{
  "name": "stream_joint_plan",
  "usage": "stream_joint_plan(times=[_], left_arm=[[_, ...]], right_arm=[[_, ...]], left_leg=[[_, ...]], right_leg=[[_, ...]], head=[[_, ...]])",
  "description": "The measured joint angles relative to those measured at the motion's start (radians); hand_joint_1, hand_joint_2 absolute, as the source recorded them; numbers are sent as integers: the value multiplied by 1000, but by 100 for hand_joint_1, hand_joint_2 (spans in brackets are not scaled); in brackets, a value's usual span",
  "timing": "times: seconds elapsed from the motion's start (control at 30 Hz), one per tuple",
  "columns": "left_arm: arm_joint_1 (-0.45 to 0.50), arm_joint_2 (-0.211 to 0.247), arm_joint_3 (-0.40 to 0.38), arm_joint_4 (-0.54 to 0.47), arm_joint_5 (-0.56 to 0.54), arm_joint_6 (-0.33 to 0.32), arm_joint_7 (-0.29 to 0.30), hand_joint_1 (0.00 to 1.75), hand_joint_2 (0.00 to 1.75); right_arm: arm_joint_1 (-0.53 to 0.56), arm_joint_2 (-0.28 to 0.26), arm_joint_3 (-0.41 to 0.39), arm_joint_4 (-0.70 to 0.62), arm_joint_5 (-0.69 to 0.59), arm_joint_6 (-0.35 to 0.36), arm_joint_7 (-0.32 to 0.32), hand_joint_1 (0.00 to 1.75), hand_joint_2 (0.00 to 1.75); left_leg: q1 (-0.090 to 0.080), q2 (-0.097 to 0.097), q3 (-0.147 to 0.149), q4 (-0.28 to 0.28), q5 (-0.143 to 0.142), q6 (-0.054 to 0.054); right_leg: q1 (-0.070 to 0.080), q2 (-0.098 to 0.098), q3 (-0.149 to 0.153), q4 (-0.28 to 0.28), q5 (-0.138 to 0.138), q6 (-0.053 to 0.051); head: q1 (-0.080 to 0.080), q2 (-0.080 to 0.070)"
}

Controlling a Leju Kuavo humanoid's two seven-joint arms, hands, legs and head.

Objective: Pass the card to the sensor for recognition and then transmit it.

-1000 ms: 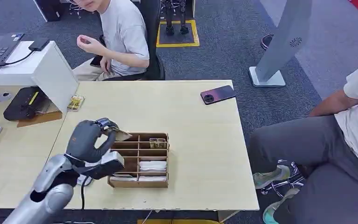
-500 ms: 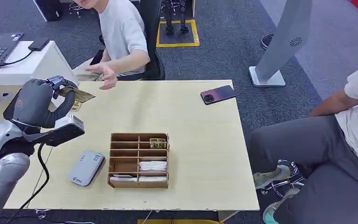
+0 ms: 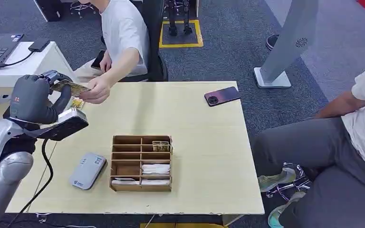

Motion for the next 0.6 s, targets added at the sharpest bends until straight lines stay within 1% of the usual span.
stream_joint_plan(times=[0.13,0.2,0.37,0.57,0.6], left_arm=[[1,-22,0,39,-103,48,50,175,175],[1,-39,0,70,-127,72,60,175,175],[8,-62,0,116,-133,95,65,175,175],[12,-73,0,134,-132,95,64,175,175],[13,-74,0,136,-131,95,64,5,175]], right_arm=[[0,0,10,0,9,0,5,0,175],[0,0,14,0,12,0,5,0,175],[0,0,19,0,14,0,5,0,175],[0,0,19,0,14,0,9,0,175],[0,0,19,0,14,0,9,0,175]], left_leg=[[0,0,0,0,0,0],[0,0,0,0,0,0],[0,1,0,0,0,0],[0,0,0,0,0,0],[0,0,0,0,0,0]], right_leg=[[0,0,0,0,0,0],[0,0,0,0,0,0],[0,1,0,0,0,0],[0,1,0,0,0,0],[0,1,0,0,0,0]], head=[[0,0],[0,0],[0,0],[0,0],[0,0]])
